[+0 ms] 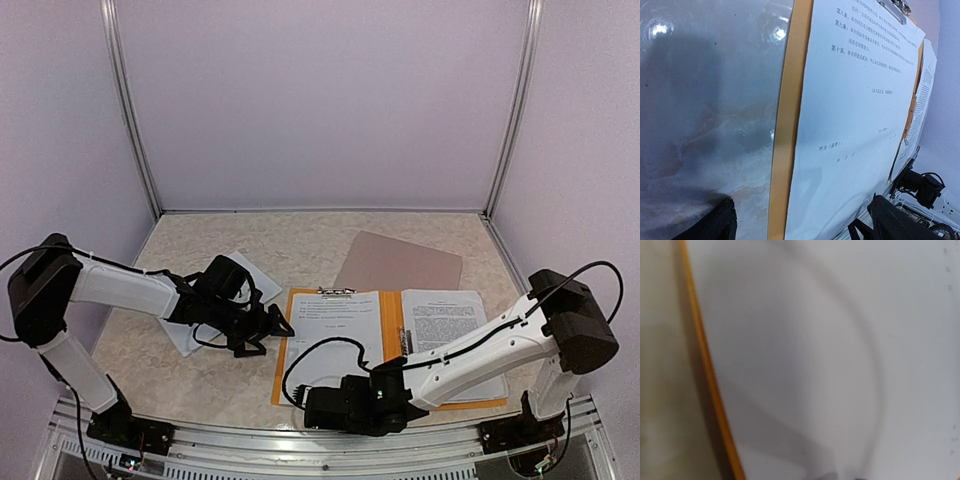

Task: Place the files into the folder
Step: Pick up the folder with files at the center of the board.

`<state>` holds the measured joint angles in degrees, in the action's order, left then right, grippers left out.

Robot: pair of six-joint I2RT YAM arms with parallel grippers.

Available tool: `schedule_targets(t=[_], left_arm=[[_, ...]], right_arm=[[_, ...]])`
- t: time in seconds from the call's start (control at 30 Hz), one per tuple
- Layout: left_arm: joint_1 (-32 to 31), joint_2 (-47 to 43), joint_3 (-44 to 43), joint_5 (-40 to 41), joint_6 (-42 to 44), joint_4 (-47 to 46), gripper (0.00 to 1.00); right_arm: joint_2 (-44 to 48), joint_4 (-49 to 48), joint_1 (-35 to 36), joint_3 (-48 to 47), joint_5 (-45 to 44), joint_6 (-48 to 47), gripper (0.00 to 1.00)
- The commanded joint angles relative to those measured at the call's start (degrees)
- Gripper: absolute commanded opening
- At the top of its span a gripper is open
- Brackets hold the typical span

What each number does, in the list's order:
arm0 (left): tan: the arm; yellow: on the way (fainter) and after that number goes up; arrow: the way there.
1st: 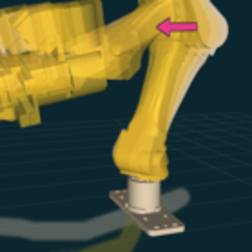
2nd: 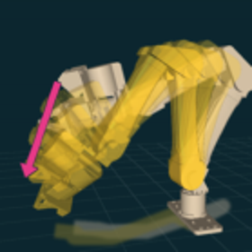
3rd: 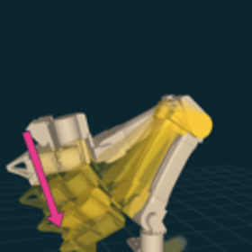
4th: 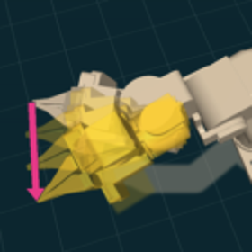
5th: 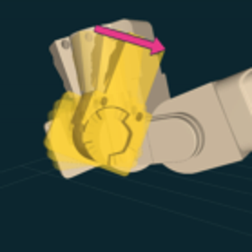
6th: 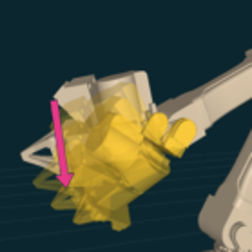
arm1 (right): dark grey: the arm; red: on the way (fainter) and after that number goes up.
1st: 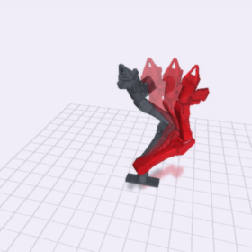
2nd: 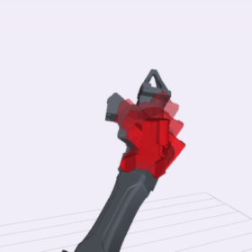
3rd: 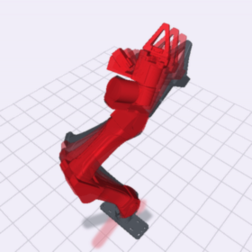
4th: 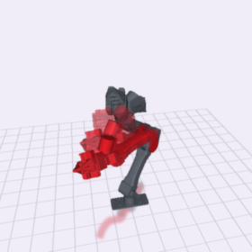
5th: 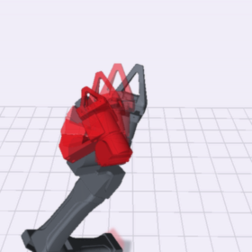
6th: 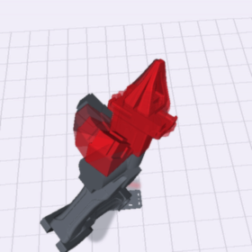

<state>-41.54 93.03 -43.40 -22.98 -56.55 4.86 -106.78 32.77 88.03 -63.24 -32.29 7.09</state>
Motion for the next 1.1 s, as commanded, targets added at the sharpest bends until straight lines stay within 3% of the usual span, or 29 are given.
schedule_targets(t=[0.0,0.37,0.53,1.07], left_arm=[[0.1,2.3,0.2,0.7,0.7,3.8,0.89],[0.1,3.5,0.5,0.5,0.5,3.0,0.89],[0.1,4.1,-0.1,0.1,0.8,3.0,0.89],[0.3,7.3,-1.5,-7.9,-3.1,-4.3,0.86]], right_arm=[[-2.7,4.5,0.4,-0.7,-4.9,1.7,0.42],[-2.8,7.2,2.1,-2.2,-12.4,2.9,0.19],[-2.7,8.2,2.4,-2.6,-14.3,2.9,0.0],[-1.3,8.6,2.8,-2.2,-15.5,5.2,0.0]])
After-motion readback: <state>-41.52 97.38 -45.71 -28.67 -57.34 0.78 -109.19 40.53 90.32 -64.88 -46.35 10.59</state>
